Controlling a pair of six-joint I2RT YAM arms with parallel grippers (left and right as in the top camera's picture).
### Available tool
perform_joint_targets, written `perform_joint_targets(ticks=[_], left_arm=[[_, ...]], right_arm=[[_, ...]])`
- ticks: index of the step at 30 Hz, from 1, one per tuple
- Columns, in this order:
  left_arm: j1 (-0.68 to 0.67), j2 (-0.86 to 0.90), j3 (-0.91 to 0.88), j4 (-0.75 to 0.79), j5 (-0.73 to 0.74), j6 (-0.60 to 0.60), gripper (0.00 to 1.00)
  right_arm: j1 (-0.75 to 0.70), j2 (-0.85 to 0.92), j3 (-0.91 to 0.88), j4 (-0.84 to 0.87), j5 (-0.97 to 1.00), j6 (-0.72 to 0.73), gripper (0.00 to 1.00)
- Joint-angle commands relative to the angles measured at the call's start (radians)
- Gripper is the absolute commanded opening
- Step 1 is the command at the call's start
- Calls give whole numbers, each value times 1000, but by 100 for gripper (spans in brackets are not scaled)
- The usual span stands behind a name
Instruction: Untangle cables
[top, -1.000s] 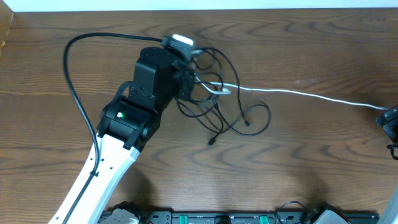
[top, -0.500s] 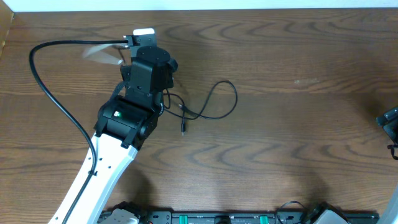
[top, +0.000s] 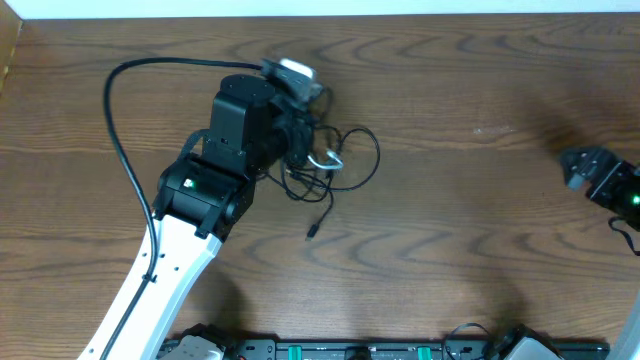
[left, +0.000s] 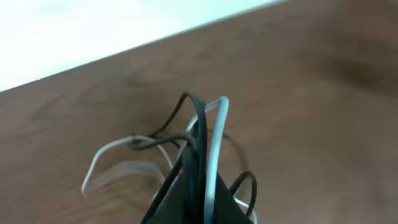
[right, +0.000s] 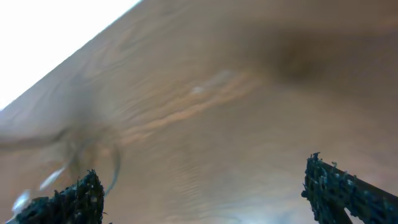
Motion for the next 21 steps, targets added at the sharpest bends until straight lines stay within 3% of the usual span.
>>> perform_joint_targets(ticks=[1, 7, 16, 21], left_arm=[[1, 2, 1, -6, 296, 152, 8], [1, 2, 1, -18, 422, 191, 8], [-2, 2, 1, -37, 488, 192, 8], [-3, 3, 1, -51, 510, 191, 8]], right_arm=[[43, 0, 4, -5, -262, -237, 99], [163, 0, 4, -43, -372, -474, 98], [400, 0, 4, -41, -372, -676, 96], [520, 0, 4, -7, -368, -714, 92]])
